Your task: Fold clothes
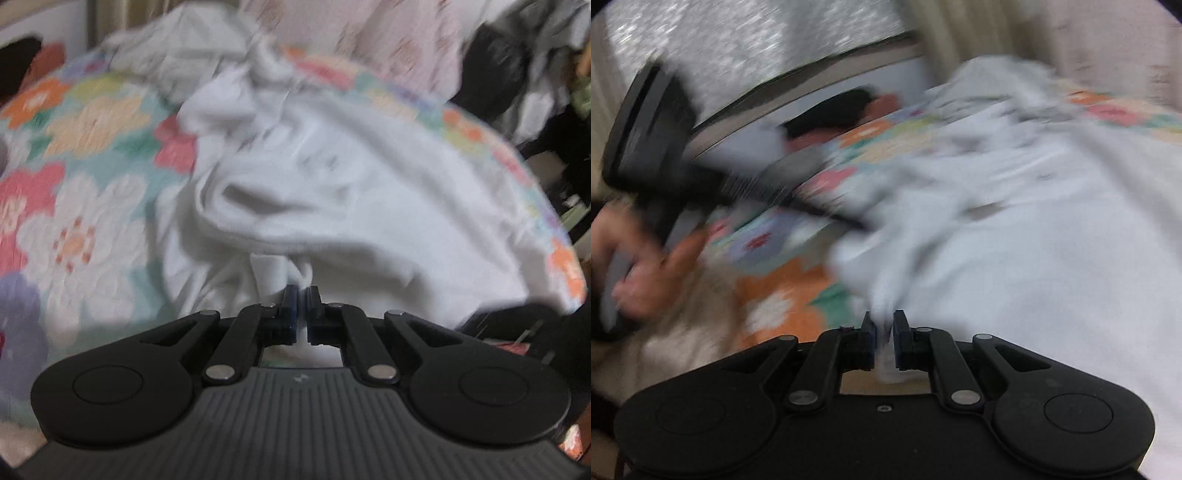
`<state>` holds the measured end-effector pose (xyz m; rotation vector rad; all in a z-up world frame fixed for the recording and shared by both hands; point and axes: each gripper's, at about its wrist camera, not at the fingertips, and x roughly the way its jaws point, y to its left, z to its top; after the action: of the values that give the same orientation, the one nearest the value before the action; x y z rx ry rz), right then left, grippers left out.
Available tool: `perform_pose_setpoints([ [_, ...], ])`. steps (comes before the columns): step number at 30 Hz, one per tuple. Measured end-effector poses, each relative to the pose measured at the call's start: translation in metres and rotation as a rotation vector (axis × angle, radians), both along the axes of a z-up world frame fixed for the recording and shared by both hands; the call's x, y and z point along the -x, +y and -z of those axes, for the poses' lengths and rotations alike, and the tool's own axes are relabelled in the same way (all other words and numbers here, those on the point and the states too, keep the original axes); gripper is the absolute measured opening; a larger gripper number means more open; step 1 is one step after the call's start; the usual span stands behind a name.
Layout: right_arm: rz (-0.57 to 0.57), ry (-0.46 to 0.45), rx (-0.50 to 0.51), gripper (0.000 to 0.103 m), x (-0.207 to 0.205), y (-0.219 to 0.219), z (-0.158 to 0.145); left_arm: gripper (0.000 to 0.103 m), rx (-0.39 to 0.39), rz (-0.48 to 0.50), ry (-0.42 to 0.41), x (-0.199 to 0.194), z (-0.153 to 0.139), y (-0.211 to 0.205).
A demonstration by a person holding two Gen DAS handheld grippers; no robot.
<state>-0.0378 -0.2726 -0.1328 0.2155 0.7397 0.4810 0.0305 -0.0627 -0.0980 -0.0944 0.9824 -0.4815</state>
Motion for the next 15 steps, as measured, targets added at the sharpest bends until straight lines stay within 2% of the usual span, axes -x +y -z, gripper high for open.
perform_pose_setpoints([
  [1, 0.043, 0.015, -0.027, 0.019, -0.001, -0.012, -0.002, 0.004, 0.011, -0.014, 0.039, -0.004, 0.006, 0.003],
  [3, 0.109, 0.020, -0.064, 0.020, -0.004, -0.027, -0.004, 0.004, 0.042, -0.024, 0.060, -0.007, 0.007, 0.008],
  [5, 0.174, 0.018, -0.093, 0.035, -0.008, -0.039, -0.007, 0.004, 0.055, -0.014, 0.047, -0.005, 0.005, 0.009],
  [6, 0.202, 0.023, -0.109, 0.052, -0.010, -0.043, -0.006, 0.004, 0.062, -0.004, 0.043, -0.003, 0.004, 0.009],
  [8, 0.235, 0.051, -0.149, 0.054, -0.018, -0.043, 0.002, 0.004, 0.076, 0.019, 0.047, 0.000, 0.003, 0.008],
  [15, 0.218, 0.161, -0.380, 0.059, -0.044, -0.029, 0.028, 0.004, 0.070, 0.057, 0.055, 0.006, 0.004, 0.008],
])
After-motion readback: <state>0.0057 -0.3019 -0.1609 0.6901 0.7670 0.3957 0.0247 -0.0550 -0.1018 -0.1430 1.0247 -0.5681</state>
